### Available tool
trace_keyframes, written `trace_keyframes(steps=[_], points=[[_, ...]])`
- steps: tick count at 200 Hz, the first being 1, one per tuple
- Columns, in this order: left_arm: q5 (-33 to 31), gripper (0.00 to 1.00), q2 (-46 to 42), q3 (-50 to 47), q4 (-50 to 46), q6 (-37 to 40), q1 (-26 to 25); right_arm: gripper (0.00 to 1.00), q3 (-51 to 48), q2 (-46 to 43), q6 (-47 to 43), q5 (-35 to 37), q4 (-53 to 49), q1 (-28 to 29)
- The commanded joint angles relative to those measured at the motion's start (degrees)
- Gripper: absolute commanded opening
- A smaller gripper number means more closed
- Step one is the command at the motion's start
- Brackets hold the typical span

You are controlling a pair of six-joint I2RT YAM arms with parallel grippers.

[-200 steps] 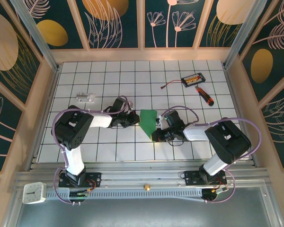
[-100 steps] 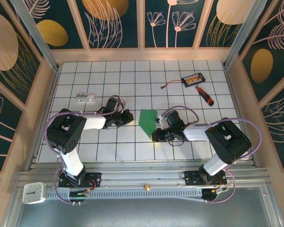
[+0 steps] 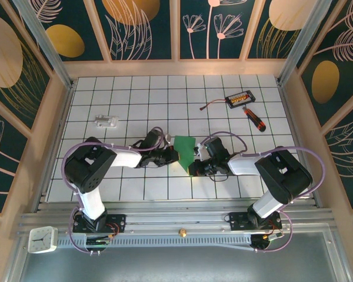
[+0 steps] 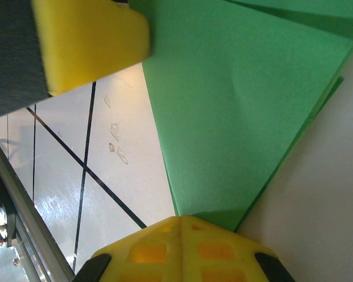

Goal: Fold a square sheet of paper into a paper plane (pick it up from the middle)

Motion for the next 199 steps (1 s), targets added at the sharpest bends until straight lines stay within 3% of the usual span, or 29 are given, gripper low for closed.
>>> trace_keyframes(steps=[1, 72, 199], points=[[-0.5, 0.00, 1.4, 1.0, -2.0, 0.2, -0.2, 0.00, -2.5, 2.8, -1.5, 5.8, -12.5, -0.3], [-7.2, 0.00, 3.2, 3.0, -7.7, 3.5, 2.4, 0.00, -2.9, 2.6, -1.7, 6.1, -12.8, -0.3], [-8.4, 0.00, 4.0, 4.4, -8.6, 7.3, 8.6, 0.00, -3.4, 2.3, -1.6, 6.3, -13.1, -0.2]])
